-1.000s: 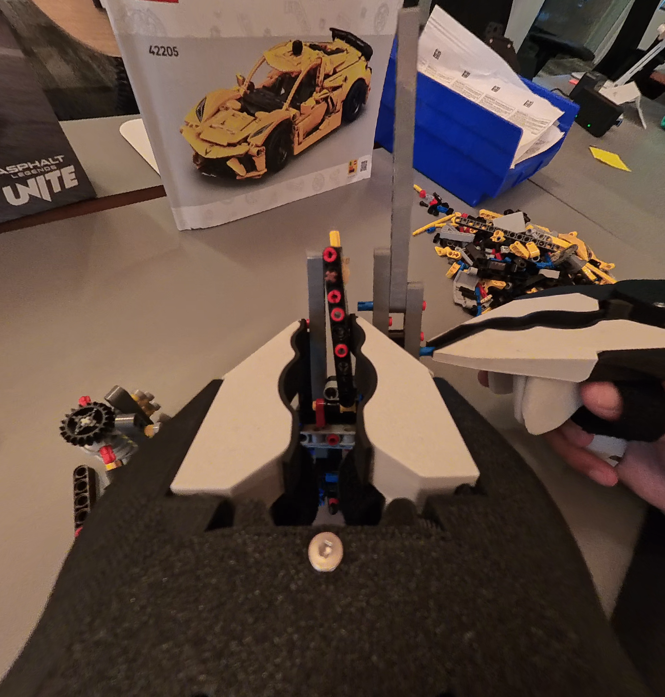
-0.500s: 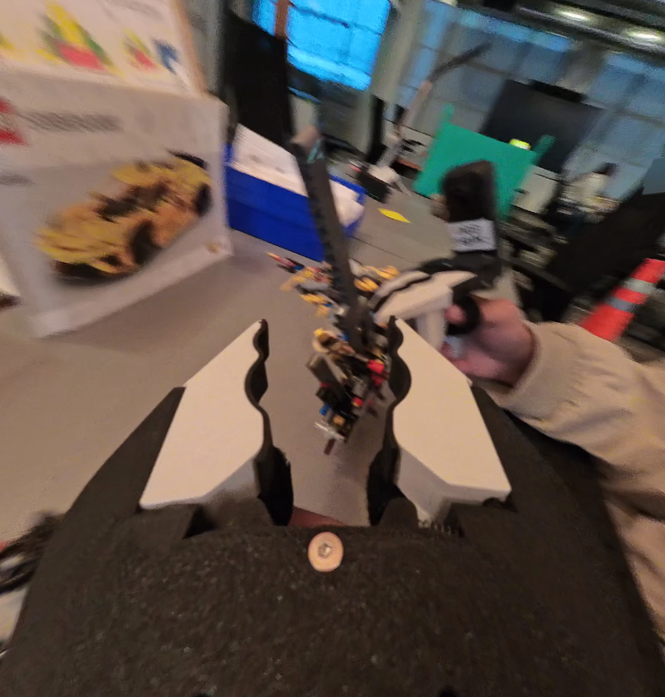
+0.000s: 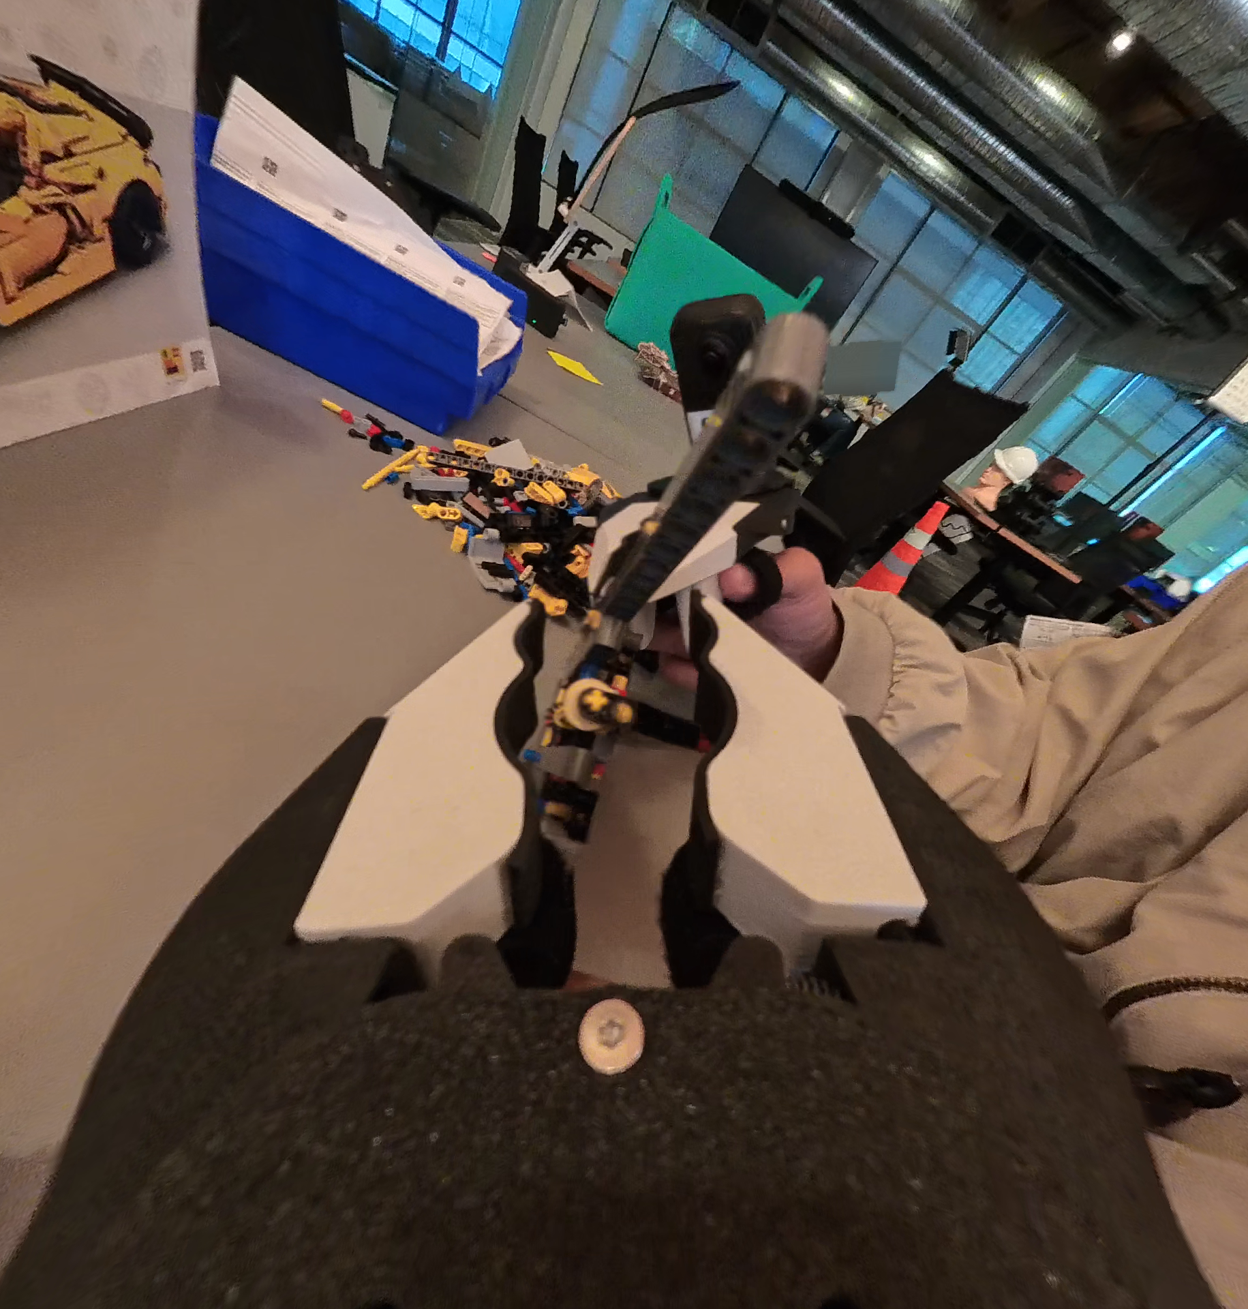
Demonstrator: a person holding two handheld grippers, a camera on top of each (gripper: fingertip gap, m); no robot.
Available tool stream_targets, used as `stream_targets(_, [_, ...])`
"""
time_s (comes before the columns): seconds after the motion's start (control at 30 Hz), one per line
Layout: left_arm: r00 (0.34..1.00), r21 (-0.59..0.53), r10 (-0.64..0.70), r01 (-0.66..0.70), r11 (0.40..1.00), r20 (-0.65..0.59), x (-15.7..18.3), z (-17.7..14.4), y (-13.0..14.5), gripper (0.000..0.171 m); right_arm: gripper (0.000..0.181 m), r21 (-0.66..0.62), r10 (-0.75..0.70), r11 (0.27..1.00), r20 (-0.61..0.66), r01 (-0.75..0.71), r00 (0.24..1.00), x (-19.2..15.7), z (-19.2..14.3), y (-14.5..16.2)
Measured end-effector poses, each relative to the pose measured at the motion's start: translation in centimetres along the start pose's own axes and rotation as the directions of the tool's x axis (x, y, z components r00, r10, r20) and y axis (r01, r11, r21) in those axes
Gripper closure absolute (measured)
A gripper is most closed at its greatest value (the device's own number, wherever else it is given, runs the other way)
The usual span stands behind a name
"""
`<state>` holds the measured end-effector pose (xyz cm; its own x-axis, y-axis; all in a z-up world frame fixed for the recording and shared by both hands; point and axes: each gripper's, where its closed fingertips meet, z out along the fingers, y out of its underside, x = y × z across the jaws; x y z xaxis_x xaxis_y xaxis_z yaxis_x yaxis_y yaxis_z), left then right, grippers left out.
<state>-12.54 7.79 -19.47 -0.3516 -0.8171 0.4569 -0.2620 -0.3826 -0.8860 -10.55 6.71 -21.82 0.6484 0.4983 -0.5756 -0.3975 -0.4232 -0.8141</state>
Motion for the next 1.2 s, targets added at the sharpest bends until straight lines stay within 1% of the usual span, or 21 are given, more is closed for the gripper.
stream_targets(0.1, [0.990,-0.095,0.135,-0.132,0.987,0.025,0.0,-0.2,1.2,0.145,0.179,-0.024,-0.011,1.000,0.031,0.012,0.999,-0.7,0.4,0.3])
stream_targets(0.13, [0.985,-0.131,0.172,-0.167,0.977,0.024,0.1,-0.1,1.8,0.146,0.179,-0.044,-0.029,0.999,0.017,0.029,0.999,-0.6,0.4,0.6])
stream_targets(0.23, [0.973,-0.177,0.228,-0.229,0.957,-0.024,1.1,0.0,2.6,0.155,0.179,-0.071,-0.077,0.994,0.021,0.079,0.997,-1.0,0.5,1.0])
stream_targets(0.33, [0.973,-0.175,0.227,-0.228,0.958,-0.025,1.3,0.1,2.6,0.156,0.179,-0.083,-0.120,0.989,0.006,0.120,0.993,-1.1,0.6,1.2])
stream_targets(0.4, [0.977,-0.166,0.213,-0.213,0.963,-0.023,1.3,0.3,2.5,0.157,0.179,-0.078,-0.102,0.992,0.018,0.104,0.995,-1.1,0.5,1.2])
stream_targets(0.53, [0.967,-0.196,0.247,-0.230,0.953,0.065,0.4,0.7,2.6,0.163,0.180,-0.048,-0.081,0.996,-0.003,0.081,0.997,-0.7,0.2,0.7])
stream_targets(0.6, [0.974,-0.175,0.204,-0.184,0.967,0.099,0.4,1.0,2.2,0.163,0.181,-0.004,-0.040,0.999,0.013,0.040,0.999,-0.6,-0.1,0.2])
stream_targets(0.67, [0.968,-0.191,0.211,-0.184,0.964,0.136,0.2,1.2,2.2,0.163,0.180,0.048,-0.021,0.999,0.013,0.020,1.000,-0.5,-0.3,-0.4])
stream_targets(0.7, [0.959,-0.245,0.232,-0.189,0.951,0.160,-0.4,1.2,3.1,0.165,0.180,0.160,0.001,0.987,0.024,-0.004,1.000,-0.5,-1.1,-2.0])
stream_targets(0.73, [0.960,-0.266,0.228,-0.181,0.947,0.160,-0.5,1.4,3.8,0.163,0.180,0.331,0.009,0.943,0.103,-0.043,0.995,-1.3,-3.1,-4.9])
stream_targets(0.77, [0.977,-0.233,0.169,-0.135,0.963,0.132,-0.2,1.6,4.0,0.164,0.180,0.405,0.005,0.913,0.104,-0.047,0.995,-1.0,-4.7,-6.6])
stream_targets(0.8, [0.985,-0.229,0.129,-0.099,0.968,0.119,-0.2,1.7,4.1,0.164,0.181,0.404,0.001,0.914,0.084,-0.035,0.996,-0.4,-5.5,-7.0])
stream_targets(0.87, [0.983,-0.221,0.126,-0.095,0.971,0.130,-0.7,1.8,4.0,0.164,0.181,0.411,-0.003,0.911,0.087,-0.033,0.996,-0.4,-6.2,-7.4])
stream_targets(0.97, [0.982,-0.209,0.137,-0.108,0.972,0.130,-0.8,1.6,3.8,0.164,0.180,0.341,0.014,0.939,0.075,-0.038,0.997,-0.1,-5.2,-6.2])
stream_targets(1.0, [0.983,-0.196,0.118,-0.088,0.977,0.144,-1.2,1.4,3.5,0.164,0.179,0.347,0.014,0.937,0.043,-0.028,0.999,0.4,-5.6,-6.6])
stream_targets(1.03, [0.983,-0.174,0.090,-0.061,0.983,0.161,-1.7,1.0,3.1,0.165,0.179,0.366,0.006,0.931,-0.059,0.016,0.998,1.7,-6.6,-7.3])
stream_targets(1.07, [0.983,-0.147,0.068,-0.042,0.988,0.173,-2.1,0.5,2.7,0.165,0.179,0.345,-0.005,0.935,-0.220,0.082,0.975,3.8,-8.2,-7.8])
stream_targets(1.1, [0.982,-0.123,0.056,-0.034,0.992,0.178,-2.4,0.1,2.3,0.164,0.179,0.287,-0.019,0.946,-0.418,0.151,0.908,6.4,-10.5,-8.0])
stream_targets(1.13, [0.983,-0.106,0.046,-0.027,0.994,0.180,-2.7,-0.3,1.9,0.164,0.178,0.191,-0.035,0.963,-0.615,0.192,0.788,9.0,-13.3,-7.6])
stream_targets(1.17, [0.984,-0.085,0.027,-0.013,0.996,0.177,-2.8,-0.6,1.6,0.164,0.178,0.073,-0.071,0.979,-0.755,0.191,0.651,11.0,-16.1,-6.6])
stream_targets(1.2, [0.986,-0.058,0.006,0.003,0.998,0.166,-2.8,-0.7,1.3,0.164,0.178,0.000,-0.088,0.987,-0.830,0.158,0.551,12.4,-18.5,-5.4])
